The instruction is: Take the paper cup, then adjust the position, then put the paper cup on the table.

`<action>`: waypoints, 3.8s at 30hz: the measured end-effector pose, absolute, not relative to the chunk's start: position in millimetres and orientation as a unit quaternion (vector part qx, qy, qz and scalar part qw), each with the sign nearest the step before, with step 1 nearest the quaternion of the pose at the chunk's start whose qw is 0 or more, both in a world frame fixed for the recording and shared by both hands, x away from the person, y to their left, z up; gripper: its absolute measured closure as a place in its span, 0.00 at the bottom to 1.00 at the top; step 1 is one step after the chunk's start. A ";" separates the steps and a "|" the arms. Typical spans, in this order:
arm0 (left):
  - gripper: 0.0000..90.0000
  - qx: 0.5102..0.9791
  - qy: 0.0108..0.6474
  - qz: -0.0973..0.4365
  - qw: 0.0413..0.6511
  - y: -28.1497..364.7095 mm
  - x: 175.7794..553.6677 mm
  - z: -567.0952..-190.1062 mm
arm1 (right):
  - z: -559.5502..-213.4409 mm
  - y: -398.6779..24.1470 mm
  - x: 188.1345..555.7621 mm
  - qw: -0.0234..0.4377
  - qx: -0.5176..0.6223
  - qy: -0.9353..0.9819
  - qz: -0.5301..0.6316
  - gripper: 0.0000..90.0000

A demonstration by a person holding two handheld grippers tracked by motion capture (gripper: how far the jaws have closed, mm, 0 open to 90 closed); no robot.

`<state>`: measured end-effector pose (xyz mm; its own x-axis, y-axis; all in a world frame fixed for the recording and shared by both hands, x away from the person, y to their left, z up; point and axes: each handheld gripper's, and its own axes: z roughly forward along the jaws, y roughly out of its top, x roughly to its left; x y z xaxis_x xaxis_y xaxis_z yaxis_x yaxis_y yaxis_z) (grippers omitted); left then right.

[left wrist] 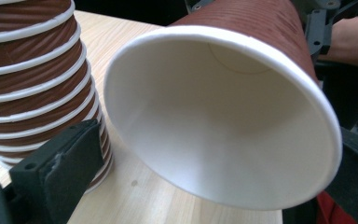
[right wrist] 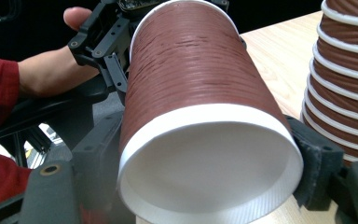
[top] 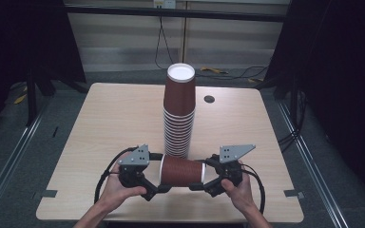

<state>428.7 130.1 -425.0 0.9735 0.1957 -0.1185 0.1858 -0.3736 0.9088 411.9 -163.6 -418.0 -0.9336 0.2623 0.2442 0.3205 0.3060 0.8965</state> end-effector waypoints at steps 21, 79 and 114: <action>0.00 0.822 0.105 -0.005 0.559 122.3 425.9 -423.4 | -420.1 -157.9 411.6 0.036 -0.166 -0.806 -0.567 0.26; 0.05 0.850 0.139 0.027 0.507 154.3 438.6 -417.8 | -421.3 -178.7 411.1 -0.039 -0.216 -0.803 -0.553 0.15; 0.04 0.874 0.214 0.060 0.432 196.9 459.2 -422.8 | -424.8 -214.7 387.6 -0.172 -0.324 -0.778 -0.510 0.15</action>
